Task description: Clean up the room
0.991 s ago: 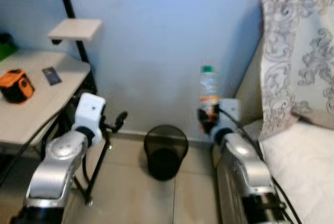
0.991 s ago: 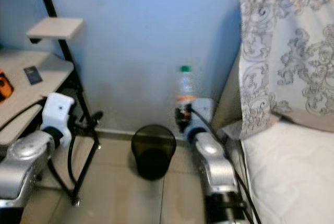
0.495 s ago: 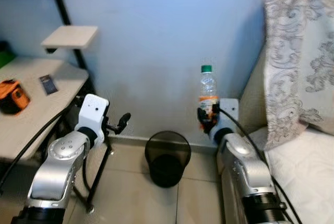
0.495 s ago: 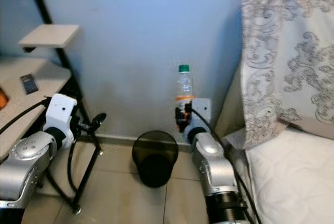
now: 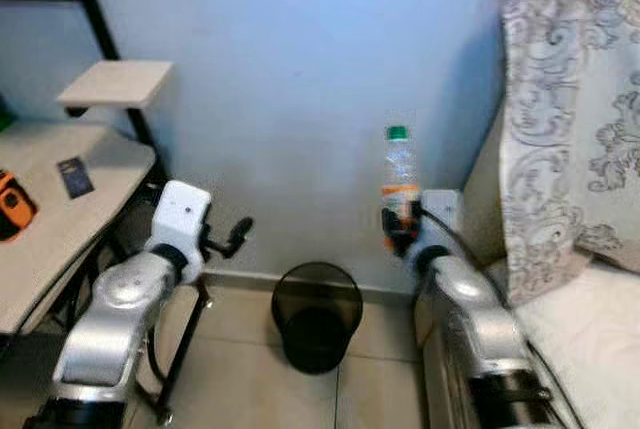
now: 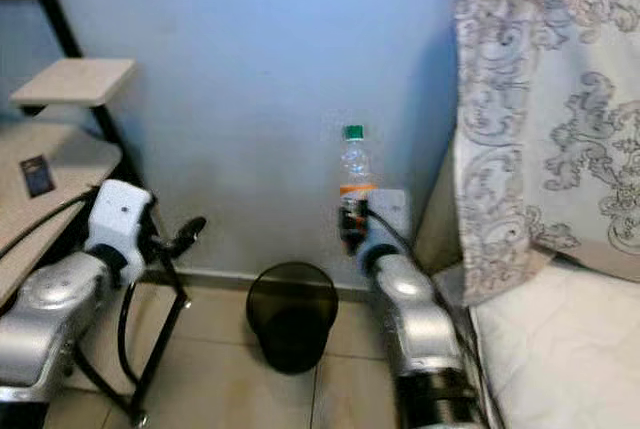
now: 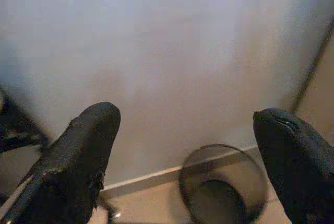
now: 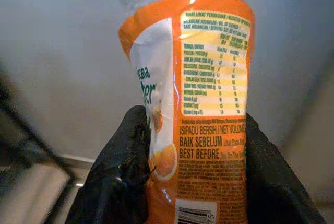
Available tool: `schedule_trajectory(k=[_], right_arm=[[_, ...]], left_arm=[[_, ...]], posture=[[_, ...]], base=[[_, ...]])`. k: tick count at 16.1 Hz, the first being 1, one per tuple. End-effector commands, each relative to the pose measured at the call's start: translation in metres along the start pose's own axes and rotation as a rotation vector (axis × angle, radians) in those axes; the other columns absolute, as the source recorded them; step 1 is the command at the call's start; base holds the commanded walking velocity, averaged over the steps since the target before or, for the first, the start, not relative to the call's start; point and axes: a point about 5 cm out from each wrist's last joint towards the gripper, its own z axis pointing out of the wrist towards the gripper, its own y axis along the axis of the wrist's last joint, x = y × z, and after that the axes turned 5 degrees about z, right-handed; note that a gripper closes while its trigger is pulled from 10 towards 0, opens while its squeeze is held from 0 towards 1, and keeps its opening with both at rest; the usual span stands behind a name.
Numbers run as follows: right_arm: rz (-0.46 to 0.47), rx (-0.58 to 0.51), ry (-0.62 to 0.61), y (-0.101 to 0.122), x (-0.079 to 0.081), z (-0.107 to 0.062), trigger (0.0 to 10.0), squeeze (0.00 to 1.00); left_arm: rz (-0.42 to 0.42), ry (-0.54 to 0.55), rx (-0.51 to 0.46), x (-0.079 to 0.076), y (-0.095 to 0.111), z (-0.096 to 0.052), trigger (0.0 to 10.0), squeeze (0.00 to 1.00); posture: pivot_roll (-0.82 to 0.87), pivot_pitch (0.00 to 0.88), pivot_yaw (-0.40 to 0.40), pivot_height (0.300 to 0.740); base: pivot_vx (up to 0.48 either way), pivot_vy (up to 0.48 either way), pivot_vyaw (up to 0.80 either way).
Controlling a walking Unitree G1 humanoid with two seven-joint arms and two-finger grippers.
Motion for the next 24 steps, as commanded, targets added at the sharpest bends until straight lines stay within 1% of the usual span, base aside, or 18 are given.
schedule_trajectory(k=[1, 6, 15, 17, 19, 20, 21, 22, 24], right_arm=[[-0.001, -0.013, 0.004, 0.006, 0.002, 0.001, 10.0, 0.0], [-0.006, -0.006, 0.007, 0.006, 0.002, 0.002, 10.0, 0.0], [-0.018, 0.006, 0.018, 0.008, 0.002, 0.004, 10.0, 0.0], [-0.036, 0.012, 0.025, 0.008, 0.001, 0.005, 10.0, 0.0], [-0.045, 0.024, 0.062, 0.008, 0.001, 0.006, 10.0, 0.0], [-0.111, 0.054, 0.127, 0.01, 0.001, 0.01, 10.0, 0.0], [-0.211, 0.112, 0.151, 0.006, -0.003, 0.015, 10.0, 0.0], [-0.274, 0.166, 0.178, 0.0, -0.006, 0.021, 10.0, 0.0], [-0.37, 0.226, 0.221, -0.008, -0.005, 0.029, 10.0, 0.0]], left_arm=[[0.014, 0.012, -0.002, 0.004, 0.003, -0.002, 10.0, 0.0], [0.0, 0.01, 0.001, 0.005, 0.003, -0.001, 10.0, 0.0], [0.015, -0.006, 0.014, 0.002, 0.0, -0.003, 10.0, 0.0], [0.016, -0.007, 0.014, 0.002, -0.001, -0.004, 10.0, 0.0], [0.02, -0.009, 0.015, 0.002, -0.001, -0.005, 10.0, 0.0], [0.057, -0.054, 0.012, -0.001, 0.0, -0.005, 10.0, 0.0], [0.097, -0.136, 0.015, -0.006, -0.001, -0.006, 10.0, 0.0], [0.17, -0.222, 0.036, -0.01, -0.002, -0.005, 10.0, 0.0], [0.26, -0.296, 0.066, -0.011, -0.004, -0.001, 10.0, 0.0]], posture=[[0.11, 0.0, 0.003, 0.74], [0.1, 0.0, 0.002, 0.74], [0.11, 0.0, -0.007, 0.74], [0.12, 0.0, -0.011, 0.74], [0.12, 0.0, -0.011, 0.74], [0.12, 0.0, -0.013, 0.74], [0.12, 0.0, -0.014, 0.74], [0.12, 0.0, -0.014, 0.74], [0.13, 0.0, -0.01, 0.74]], base=[[0.304, 0.0, 0.0], [0.305, 0.0, 0.0], [0.304, 0.0, 0.0], [0.307, 0.0, 0.0], [0.304, 0.0, 0.0], [0.0, 0.0, 0.0], [0.0, 0.0, 0.0], [0.0, 0.0, 0.0], [0.0, 0.0, 0.0]])
